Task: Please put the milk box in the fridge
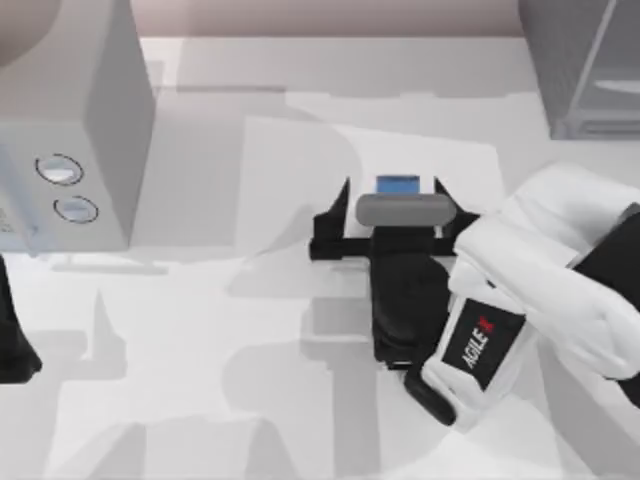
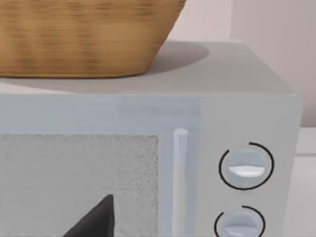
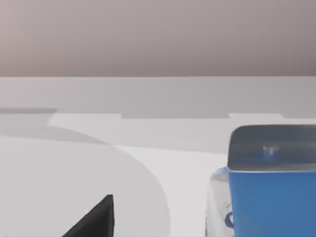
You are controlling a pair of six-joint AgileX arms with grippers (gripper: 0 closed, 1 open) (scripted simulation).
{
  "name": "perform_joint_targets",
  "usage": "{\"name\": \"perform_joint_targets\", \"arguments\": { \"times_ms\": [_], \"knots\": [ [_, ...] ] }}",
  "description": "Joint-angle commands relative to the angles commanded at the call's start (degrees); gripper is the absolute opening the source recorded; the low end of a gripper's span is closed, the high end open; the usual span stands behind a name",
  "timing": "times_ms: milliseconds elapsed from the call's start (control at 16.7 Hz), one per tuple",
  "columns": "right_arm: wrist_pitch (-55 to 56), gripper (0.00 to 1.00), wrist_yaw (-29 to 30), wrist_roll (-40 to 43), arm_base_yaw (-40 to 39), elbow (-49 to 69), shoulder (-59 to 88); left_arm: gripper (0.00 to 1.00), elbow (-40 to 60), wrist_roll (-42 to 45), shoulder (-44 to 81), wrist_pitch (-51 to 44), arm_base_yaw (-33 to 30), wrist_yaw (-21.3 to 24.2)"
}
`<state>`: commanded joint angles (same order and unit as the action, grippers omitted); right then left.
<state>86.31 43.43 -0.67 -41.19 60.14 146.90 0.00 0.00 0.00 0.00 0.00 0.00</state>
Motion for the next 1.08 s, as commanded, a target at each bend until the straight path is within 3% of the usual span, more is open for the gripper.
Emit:
{"name": "perform_joint_targets", "arguments": {
  "times_ms": [300, 1080],
  "knots": [
    [-0.6, 1.0, -0.5, 0.0, 0.5, 0.8, 0.2, 1.0, 0.0, 0.0, 0.0, 0.0, 0.0, 0.0],
    [-0.6, 0.02, -0.5, 0.0, 0.5, 0.8, 0.2, 1.0, 0.0, 0.0, 0.0, 0.0, 0.0, 0.0]
  ]
}}
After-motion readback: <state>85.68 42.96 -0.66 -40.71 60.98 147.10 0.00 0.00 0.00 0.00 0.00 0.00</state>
